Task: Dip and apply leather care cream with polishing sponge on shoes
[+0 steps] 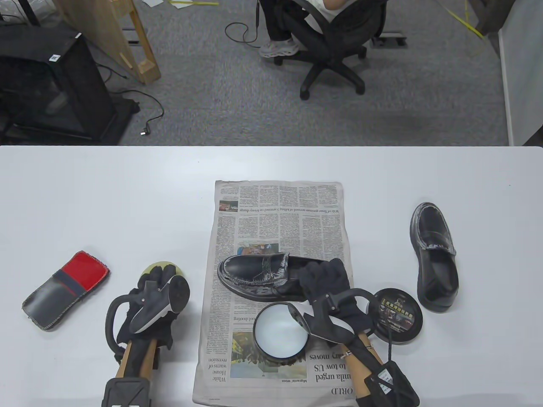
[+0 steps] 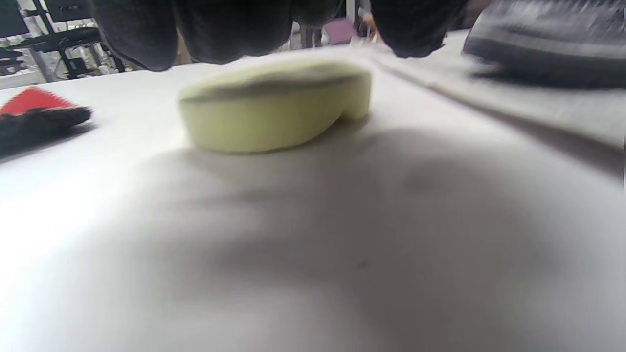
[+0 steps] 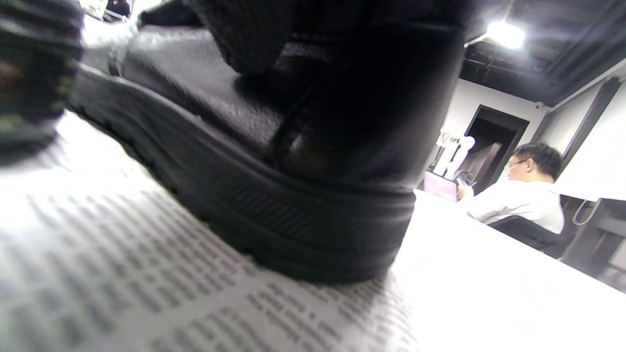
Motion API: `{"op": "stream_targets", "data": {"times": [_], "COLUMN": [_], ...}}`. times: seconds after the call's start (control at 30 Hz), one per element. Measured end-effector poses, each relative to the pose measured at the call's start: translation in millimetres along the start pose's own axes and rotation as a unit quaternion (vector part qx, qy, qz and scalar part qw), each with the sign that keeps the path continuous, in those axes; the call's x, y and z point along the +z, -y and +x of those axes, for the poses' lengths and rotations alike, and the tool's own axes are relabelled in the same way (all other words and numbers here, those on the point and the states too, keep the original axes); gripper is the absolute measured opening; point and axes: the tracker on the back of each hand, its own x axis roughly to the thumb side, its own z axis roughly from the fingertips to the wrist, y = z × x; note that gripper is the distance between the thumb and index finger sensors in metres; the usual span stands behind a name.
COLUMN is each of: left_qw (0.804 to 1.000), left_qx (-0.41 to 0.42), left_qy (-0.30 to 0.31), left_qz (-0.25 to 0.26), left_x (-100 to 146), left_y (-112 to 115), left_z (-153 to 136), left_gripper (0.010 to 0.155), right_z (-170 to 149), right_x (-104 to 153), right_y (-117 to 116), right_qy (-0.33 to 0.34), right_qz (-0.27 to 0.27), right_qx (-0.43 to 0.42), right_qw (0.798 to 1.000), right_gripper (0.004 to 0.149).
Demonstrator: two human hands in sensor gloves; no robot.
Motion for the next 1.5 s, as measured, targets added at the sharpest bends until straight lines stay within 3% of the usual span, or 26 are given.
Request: {"op": "stream_targets", "data": {"times": [0.1, 0.2, 0.33, 0.37, 0.4, 0.5, 0.73, 0.9, 1.03, 1.13, 1.4, 1.5], "left_qw": [0.998, 0.995, 0.991, 0.991, 0.991, 0.991, 0.989, 0.988, 0.989, 0.989, 0.99, 0.99], "left_qx": [0.021, 0.035, 0.07, 0.07, 0.069, 0.065, 0.087, 0.083, 0.081, 0.081, 0.077, 0.074], "left_qy": [0.015, 0.03, 0.045, 0.045, 0.044, 0.043, 0.045, 0.048, 0.045, 0.042, 0.038, 0.038], "left_qz": [0.055, 0.092, 0.107, 0.108, 0.107, 0.105, 0.112, 0.117, 0.117, 0.114, 0.111, 0.11], "left_x": [8.1, 17.1, 23.3, 23.5, 23.6, 24.7, 25.2, 26.3, 26.7, 27.1, 27.3, 27.3], "left_y": [-6.6, -14.6, -19.7, -20.2, -20.4, -20.1, -21.4, -21.8, -22.2, -22.5, -23.2, -23.4], "left_z": [1.0, 1.4, 0.5, 0.2, -0.4, -2.8, -7.2, -5.1, -4.8, -4.9, -5.0, -4.7], "left_gripper": [0.076, 0.075, 0.073, 0.073, 0.073, 0.072, 0.071, 0.071, 0.071, 0.071, 0.071, 0.071], "right_z": [-6.7, -19.0, -29.1, -28.5, -27.0, -27.9, -37.4, -71.0, -103.7, -128.2, -156.7, -161.9], "right_x": [4.4, 3.9, -6.4, -7.4, -9.3, -16.7, -12.8, -0.5, 6.7, 8.5, 9.8, 13.5], "right_y": [5.7, 13.3, -2.9, -4.7, -3.9, -0.4, 36.5, 55.0, 43.5, 19.8, -26.2, -34.9], "right_qy": [-0.008, -0.021, -0.031, -0.032, -0.031, -0.021, -0.019, -0.107, -0.204, -0.275, -0.357, -0.378], "right_qz": [-0.016, -0.006, 0.16, 0.173, 0.124, 0.093, -0.022, -0.071, -0.052, -0.011, 0.073, 0.079], "right_qx": [-0.036, 0.005, -0.036, -0.02, -0.007, 0.007, -0.025, 0.004, 0.025, 0.044, 0.052, 0.028], "right_qw": [0.999, 1.0, 0.986, 0.984, 0.992, 0.995, 0.999, 0.992, 0.977, 0.96, 0.93, 0.922], "right_gripper": [0.062, 0.069, 0.067, 0.066, 0.062, 0.044, 0.039, 0.039, 0.038, 0.039, 0.039, 0.039]}}
